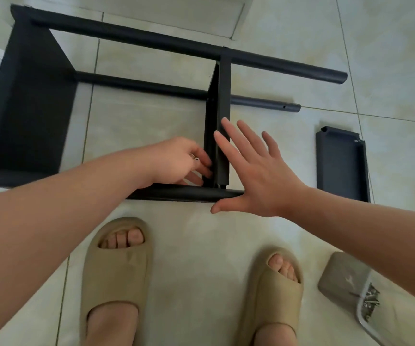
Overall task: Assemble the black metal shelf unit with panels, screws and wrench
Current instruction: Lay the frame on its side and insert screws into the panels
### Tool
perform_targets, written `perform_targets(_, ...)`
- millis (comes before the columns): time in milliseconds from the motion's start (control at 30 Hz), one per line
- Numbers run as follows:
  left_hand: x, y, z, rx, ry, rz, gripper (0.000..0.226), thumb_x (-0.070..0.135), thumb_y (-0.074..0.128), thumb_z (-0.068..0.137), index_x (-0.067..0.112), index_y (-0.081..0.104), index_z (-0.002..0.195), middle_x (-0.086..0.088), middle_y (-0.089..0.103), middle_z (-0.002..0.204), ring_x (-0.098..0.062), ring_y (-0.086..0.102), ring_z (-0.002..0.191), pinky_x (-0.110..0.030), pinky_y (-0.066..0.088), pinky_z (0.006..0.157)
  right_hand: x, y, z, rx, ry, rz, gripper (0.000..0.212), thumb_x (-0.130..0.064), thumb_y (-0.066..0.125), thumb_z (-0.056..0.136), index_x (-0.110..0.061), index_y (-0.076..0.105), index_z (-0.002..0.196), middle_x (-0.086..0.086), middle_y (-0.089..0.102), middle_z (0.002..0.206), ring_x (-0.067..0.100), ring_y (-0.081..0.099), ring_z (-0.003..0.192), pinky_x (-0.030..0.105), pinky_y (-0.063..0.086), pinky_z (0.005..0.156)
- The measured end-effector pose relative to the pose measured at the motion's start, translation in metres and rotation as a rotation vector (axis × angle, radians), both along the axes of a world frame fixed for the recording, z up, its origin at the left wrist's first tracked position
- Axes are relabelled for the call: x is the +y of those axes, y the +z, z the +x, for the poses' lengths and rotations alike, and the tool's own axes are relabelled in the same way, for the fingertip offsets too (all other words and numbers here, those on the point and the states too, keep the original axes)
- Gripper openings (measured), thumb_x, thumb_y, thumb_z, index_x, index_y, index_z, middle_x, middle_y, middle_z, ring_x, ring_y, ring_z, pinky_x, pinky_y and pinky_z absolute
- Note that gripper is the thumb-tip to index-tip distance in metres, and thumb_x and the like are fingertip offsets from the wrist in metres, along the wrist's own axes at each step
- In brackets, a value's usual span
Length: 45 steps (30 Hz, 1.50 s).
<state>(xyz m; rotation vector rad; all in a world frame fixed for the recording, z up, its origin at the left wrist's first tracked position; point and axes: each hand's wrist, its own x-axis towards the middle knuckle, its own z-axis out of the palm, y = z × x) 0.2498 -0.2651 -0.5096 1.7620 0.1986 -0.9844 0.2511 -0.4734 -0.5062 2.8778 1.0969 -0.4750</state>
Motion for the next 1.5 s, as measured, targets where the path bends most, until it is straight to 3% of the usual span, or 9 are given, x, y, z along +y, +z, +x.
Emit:
perform_targets(333,-0.005,-0.005,0.008,-0.001,-0.205,-0.029,0.026,-0.002,0.050,0.097,0.014,0.071,0.099,-0.008,0.077,0.099,-0.025,0.073,0.093,-0.031,0.055,0.081,-0.007,-0.011,-0.011,-0.005,-0.139,0.129,0.115,-0.092,0.033,0.076,-0.019,0.012,0.163,-0.002,0.004,0.170,0.029,0.007,0.156,0.063,0.023,0.118)
perform_targets(500,-0.005,-0.003,0.009,0.004,-0.210,-0.021,0.025,0.002,0.052,0.098,0.022,0.065,0.105,-0.005,0.077,0.097,-0.021,0.073,0.092,-0.031,0.054,0.084,-0.008,-0.017,-0.012,-0.024,-0.168,0.138,0.115,-0.093,0.033,0.076,-0.022,0.010,0.163,0.002,0.005,0.170,0.030,0.006,0.156,0.062,0.021,0.120)
perform_targets(633,-0.006,-0.005,0.014,0.034,-0.207,0.006,0.018,0.004,0.052,0.098,0.021,0.057,0.098,0.001,0.077,0.086,-0.015,0.070,0.082,-0.027,0.050,0.071,-0.007,-0.017,-0.007,-0.053,-0.138,0.112,0.119,-0.096,0.033,0.072,-0.023,0.010,0.163,0.006,-0.002,0.170,0.034,-0.001,0.156,0.065,0.012,0.121)
perform_targets(800,-0.008,-0.005,0.022,0.060,-0.257,0.034,0.013,0.009,0.052,0.101,0.019,0.059,0.096,0.006,0.075,0.083,-0.012,0.070,0.080,-0.033,0.052,0.080,-0.005,-0.018,-0.004,-0.021,-0.137,0.062,0.122,-0.099,0.029,0.069,-0.026,-0.001,0.162,0.004,-0.010,0.170,0.031,-0.010,0.156,0.066,0.004,0.121)
perform_targets(933,-0.009,-0.007,0.025,0.075,-0.288,0.023,0.011,0.009,0.056,0.099,0.014,0.066,0.097,-0.005,0.076,0.094,-0.016,0.072,0.084,-0.035,0.056,0.086,-0.005,-0.016,-0.005,-0.006,-0.151,0.060,0.121,-0.099,0.027,0.068,-0.028,-0.003,0.162,0.002,-0.011,0.170,0.030,-0.010,0.156,0.068,0.004,0.119)
perform_targets(1067,-0.018,-0.011,0.029,0.053,-0.288,0.052,0.016,-0.001,0.059,0.092,0.004,0.070,0.104,-0.011,0.077,0.095,-0.021,0.074,0.087,-0.037,0.058,0.091,-0.005,-0.017,-0.003,-0.001,-0.155,0.061,0.120,-0.100,0.024,0.068,-0.030,-0.005,0.161,0.001,-0.012,0.170,0.030,-0.011,0.156,0.071,0.002,0.118)
perform_targets(1200,-0.020,-0.018,0.026,-0.001,-0.248,0.119,0.015,0.002,0.063,0.089,0.014,0.073,0.087,-0.002,0.075,0.083,-0.014,0.070,0.077,-0.037,0.057,0.091,-0.005,-0.018,-0.004,-0.003,-0.157,0.063,0.120,-0.100,0.024,0.068,-0.030,-0.007,0.161,0.001,-0.012,0.170,0.029,-0.011,0.156,0.072,0.003,0.117)
perform_targets(1400,-0.015,-0.027,0.016,0.032,-0.093,0.051,0.016,-0.002,0.066,0.085,0.008,0.075,0.095,-0.017,0.076,0.092,-0.033,0.073,0.087,-0.039,0.057,0.087,-0.005,-0.019,-0.003,-0.005,-0.146,0.060,0.121,-0.100,0.024,0.069,-0.029,-0.008,0.161,0.000,-0.013,0.170,0.028,-0.009,0.156,0.070,0.004,0.118)
perform_targets(1500,-0.015,-0.029,0.016,0.029,-0.084,0.046,0.015,-0.002,0.067,0.084,0.008,0.075,0.092,-0.017,0.076,0.090,-0.028,0.072,0.079,-0.038,0.057,0.084,-0.005,-0.020,-0.003,0.003,-0.143,0.068,0.120,-0.100,0.023,0.069,-0.029,-0.007,0.161,0.000,-0.011,0.170,0.028,-0.007,0.156,0.068,0.004,0.119)
